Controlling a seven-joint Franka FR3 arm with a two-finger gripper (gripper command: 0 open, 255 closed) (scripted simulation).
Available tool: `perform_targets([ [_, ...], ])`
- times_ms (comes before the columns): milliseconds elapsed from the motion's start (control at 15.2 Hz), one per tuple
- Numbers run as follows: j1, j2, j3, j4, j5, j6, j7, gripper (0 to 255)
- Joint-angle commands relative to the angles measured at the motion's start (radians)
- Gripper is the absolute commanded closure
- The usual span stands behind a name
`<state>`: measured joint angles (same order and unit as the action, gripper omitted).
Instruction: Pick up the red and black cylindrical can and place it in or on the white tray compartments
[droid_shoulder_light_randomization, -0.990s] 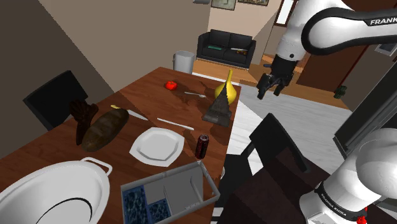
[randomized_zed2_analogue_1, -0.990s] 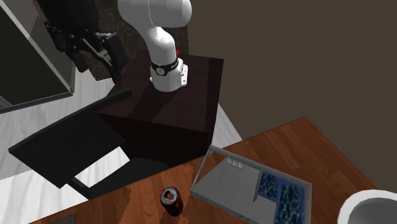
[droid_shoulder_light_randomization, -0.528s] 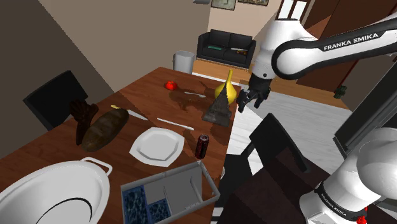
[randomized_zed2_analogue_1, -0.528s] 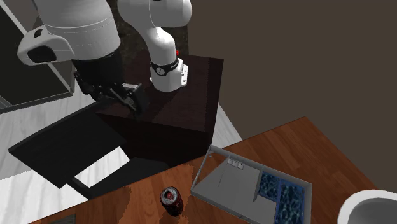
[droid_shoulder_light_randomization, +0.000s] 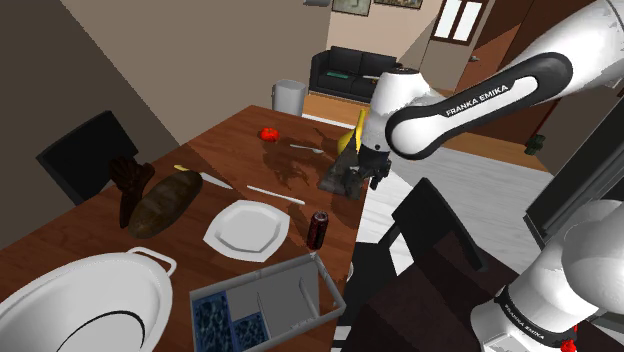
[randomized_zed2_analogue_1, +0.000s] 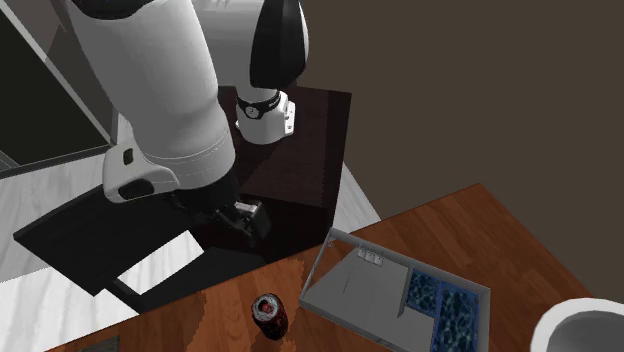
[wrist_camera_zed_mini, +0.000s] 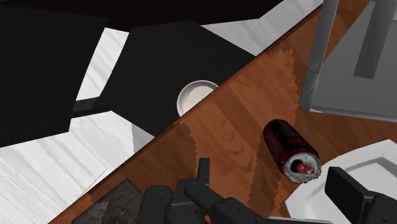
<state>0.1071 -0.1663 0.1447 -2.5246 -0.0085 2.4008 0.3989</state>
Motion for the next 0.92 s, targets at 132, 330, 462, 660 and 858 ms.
perform_targets([
  [132, 0.012, 0.165, 0.026, 0.057, -0.034, 0.103, 0.056, 0],
  [330, 0.027, 0.286, 0.036, 0.113, -0.072, 0.162, 0.105, 0],
  [462, 0.042, 0.366, 0.036, 0.156, -0.1, 0.195, 0.138, 0],
  [660, 0.06, 0.442, 0.029, 0.195, -0.126, 0.229, 0.166, 0],
  [858, 0.066, 0.481, 0.02, 0.198, -0.143, 0.263, 0.178, 0],
])
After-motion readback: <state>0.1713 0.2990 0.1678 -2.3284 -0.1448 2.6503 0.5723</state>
